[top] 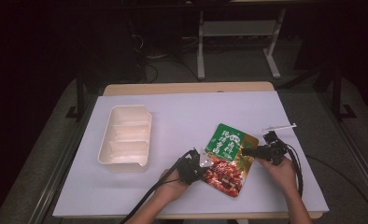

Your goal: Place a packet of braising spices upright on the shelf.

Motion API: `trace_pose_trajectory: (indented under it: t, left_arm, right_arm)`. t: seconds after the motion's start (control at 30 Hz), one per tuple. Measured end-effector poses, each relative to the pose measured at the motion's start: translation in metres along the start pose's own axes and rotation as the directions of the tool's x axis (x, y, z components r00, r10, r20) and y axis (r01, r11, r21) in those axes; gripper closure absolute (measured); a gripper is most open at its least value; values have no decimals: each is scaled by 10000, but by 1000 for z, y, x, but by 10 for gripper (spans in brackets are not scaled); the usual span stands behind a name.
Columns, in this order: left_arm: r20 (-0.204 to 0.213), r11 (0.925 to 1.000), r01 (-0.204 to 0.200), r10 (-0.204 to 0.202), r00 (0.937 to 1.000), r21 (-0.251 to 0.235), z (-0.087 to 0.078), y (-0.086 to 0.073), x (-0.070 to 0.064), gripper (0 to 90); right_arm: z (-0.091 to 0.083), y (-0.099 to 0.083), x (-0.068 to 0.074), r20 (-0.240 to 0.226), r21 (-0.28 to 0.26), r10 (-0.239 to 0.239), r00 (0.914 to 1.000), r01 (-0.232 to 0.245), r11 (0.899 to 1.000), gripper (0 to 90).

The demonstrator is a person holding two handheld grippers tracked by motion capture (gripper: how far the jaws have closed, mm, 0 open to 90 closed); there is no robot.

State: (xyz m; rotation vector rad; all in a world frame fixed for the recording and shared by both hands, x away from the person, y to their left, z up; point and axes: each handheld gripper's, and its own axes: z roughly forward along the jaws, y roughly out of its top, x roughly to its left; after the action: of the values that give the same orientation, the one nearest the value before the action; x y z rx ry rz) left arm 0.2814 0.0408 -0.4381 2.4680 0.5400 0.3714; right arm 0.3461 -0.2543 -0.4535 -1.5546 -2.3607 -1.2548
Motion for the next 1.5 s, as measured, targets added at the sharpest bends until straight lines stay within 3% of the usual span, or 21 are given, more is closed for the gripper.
trace_pose_trajectory:
  t: [0.07, 0.1, 0.17, 0.3, 0.5, 0.6, 0.67, 0.73, 0.8, 1.1, 1.23, 1.5]
  left_arm:
    - [7, 10000, -7, 7, 10000, 4, 0, 0, 0, 899]
    - [8, 10000, -35, 35, 10000, -7, 0, 0, 0, 899]
    - [0, 10000, -46, 46, 10000, -60, 1, 1, 0, 899]
    - [34, 10000, -4, 4, 10000, -75, 2, 2, 0, 899]
    - [36, 9999, -50, 50, 10000, -146, 2, 2, -1, 899]
    - [-27, 9998, -109, 109, 9999, -171, 2, 2, -2, 899]
    - [4, 9997, -150, 150, 9999, -205, 2, 1, -1, 897]
    - [106, 9998, -58, 60, 9999, -204, 0, 1, 2, 824]
    - [411, 9987, 348, -332, 9986, -381, -3, 0, 4, 760]
    - [371, 9924, 378, -337, 9987, -1174, -26, -8, 8, 615]
    - [501, 9863, 460, -384, 9980, -1585, -40, -15, 8, 552]
    - [493, 9783, 501, -410, 9979, -2009, -58, -31, 0, 478]
  right_arm:
    - [1, 0, 0, -17, -42, -13, 10000, 13, 10000, 646]
    - [4, 0, 2, -272, -81, 8, 9996, -10, 10000, 655]
    - [5, 0, 5, -105, -98, -164, 9998, 163, 9998, 690]
    - [5, 2, 5, -600, -221, -38, 9982, 25, 9998, 754]
    - [15, 5, 10, -256, 74, -131, 9996, 133, 9999, 756]
    - [14, 6, 15, 180, 186, -339, 9993, 335, 9993, 875]
    - [13, 8, 18, 382, 237, -431, 9983, 422, 9988, 891]
    - [12, 10, 20, 498, 323, -592, 9970, 576, 9978, 893]
    - [9, 12, 23, 561, 434, -654, 9963, 630, 9971, 895]
    - [-7, 16, 32, 315, -4, -820, 9961, 821, 9966, 896]
    - [-18, 28, 47, 311, -171, -1335, 9906, 1341, 9908, 896]
    - [-31, 43, 71, 186, -293, -1740, 9846, 1745, 9842, 896]
